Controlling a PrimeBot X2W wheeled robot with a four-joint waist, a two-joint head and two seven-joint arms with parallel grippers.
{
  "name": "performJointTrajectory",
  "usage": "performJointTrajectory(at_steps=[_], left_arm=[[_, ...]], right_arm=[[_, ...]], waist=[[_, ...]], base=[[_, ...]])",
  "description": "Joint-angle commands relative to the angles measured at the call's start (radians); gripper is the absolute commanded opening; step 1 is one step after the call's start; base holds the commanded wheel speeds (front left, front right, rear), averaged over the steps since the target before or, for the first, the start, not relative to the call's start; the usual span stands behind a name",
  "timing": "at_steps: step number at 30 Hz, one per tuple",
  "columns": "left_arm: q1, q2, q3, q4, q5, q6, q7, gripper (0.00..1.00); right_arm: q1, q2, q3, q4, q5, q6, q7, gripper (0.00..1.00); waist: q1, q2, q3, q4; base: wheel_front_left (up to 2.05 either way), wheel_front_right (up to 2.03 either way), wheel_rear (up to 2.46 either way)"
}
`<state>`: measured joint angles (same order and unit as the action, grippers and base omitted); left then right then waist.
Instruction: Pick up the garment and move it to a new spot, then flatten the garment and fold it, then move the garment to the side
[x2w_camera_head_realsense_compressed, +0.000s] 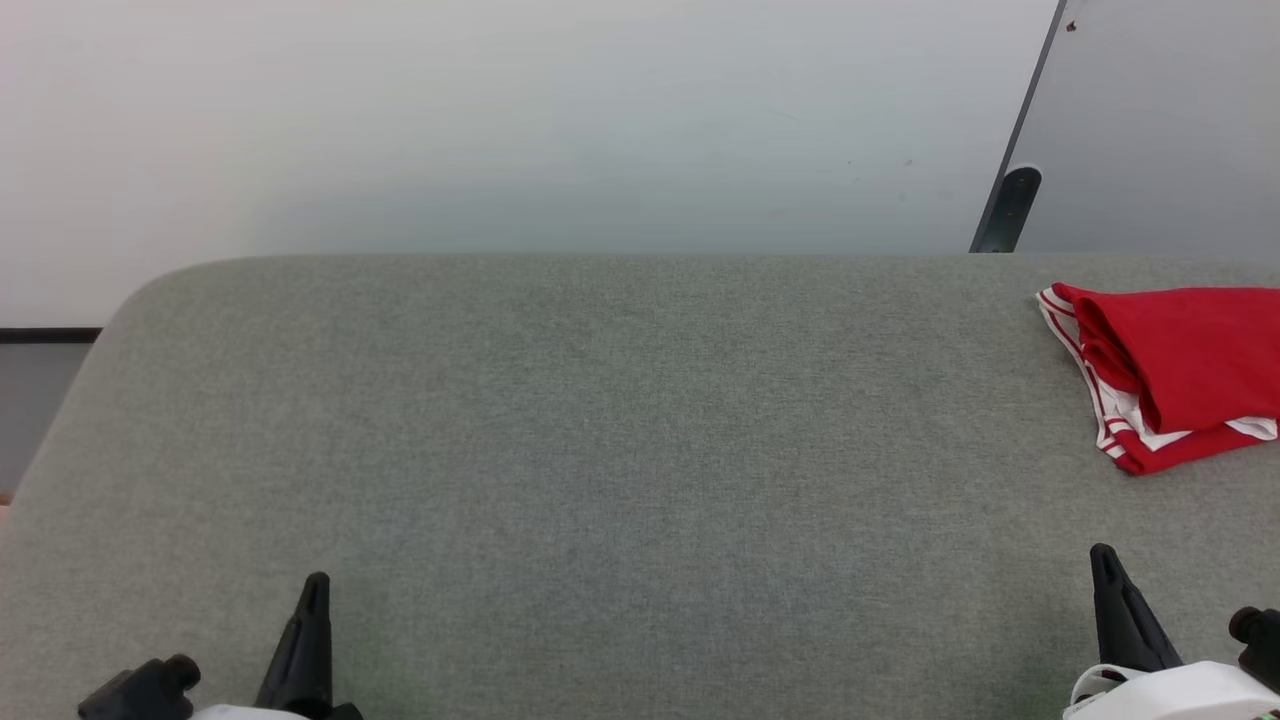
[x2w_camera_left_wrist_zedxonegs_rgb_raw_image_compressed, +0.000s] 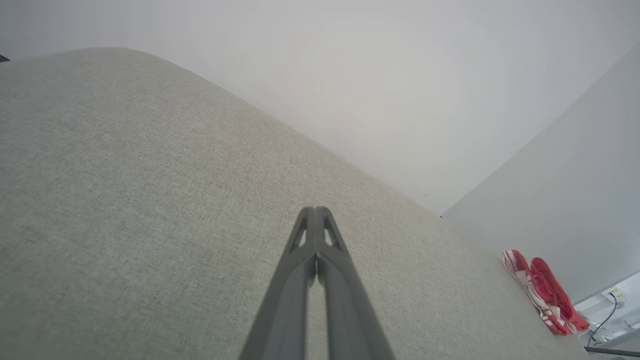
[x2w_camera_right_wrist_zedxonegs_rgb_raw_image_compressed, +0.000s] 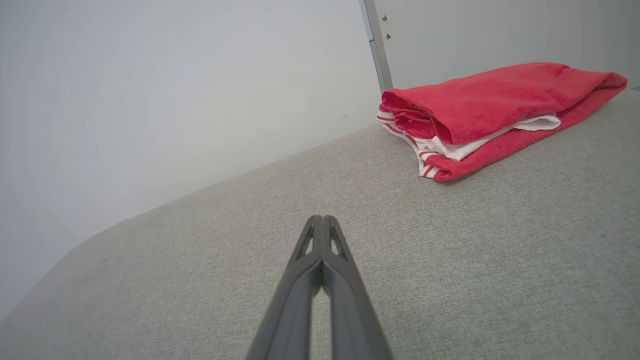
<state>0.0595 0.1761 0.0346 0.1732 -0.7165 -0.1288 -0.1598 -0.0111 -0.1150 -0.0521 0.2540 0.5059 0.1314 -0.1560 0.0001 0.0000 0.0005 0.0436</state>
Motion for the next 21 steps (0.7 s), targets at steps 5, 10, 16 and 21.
performJointTrajectory(at_steps=[5,10,16,21], left_arm=[[-0.037,-0.004,0.012,-0.005,-0.089,-0.001,0.022,0.0],[-0.049,-0.013,0.016,0.001,-0.152,-0.001,0.041,0.0],[-0.059,-0.023,0.022,0.007,-0.223,-0.001,0.062,0.0],[-0.07,-0.031,0.026,0.012,-0.279,-0.001,0.08,0.0]], right_arm=[[-0.03,0.004,-0.009,-0.015,0.109,0.0,0.024,0.0],[-0.036,0.009,-0.013,-0.015,0.186,0.0,0.043,0.0],[-0.041,0.014,-0.018,-0.015,0.274,0.0,0.065,0.0],[-0.048,0.018,-0.022,-0.015,0.343,0.0,0.082,0.0]], waist=[[0.0,0.0,0.0,-0.002],[0.0,0.0,0.0,-0.004],[0.0,0.0,0.0,-0.007],[0.0,0.0,0.001,-0.009]], base=[[0.0,0.0,0.0],[0.0,0.0,0.0],[0.0,0.0,0.0],[0.0,0.0,0.0]])
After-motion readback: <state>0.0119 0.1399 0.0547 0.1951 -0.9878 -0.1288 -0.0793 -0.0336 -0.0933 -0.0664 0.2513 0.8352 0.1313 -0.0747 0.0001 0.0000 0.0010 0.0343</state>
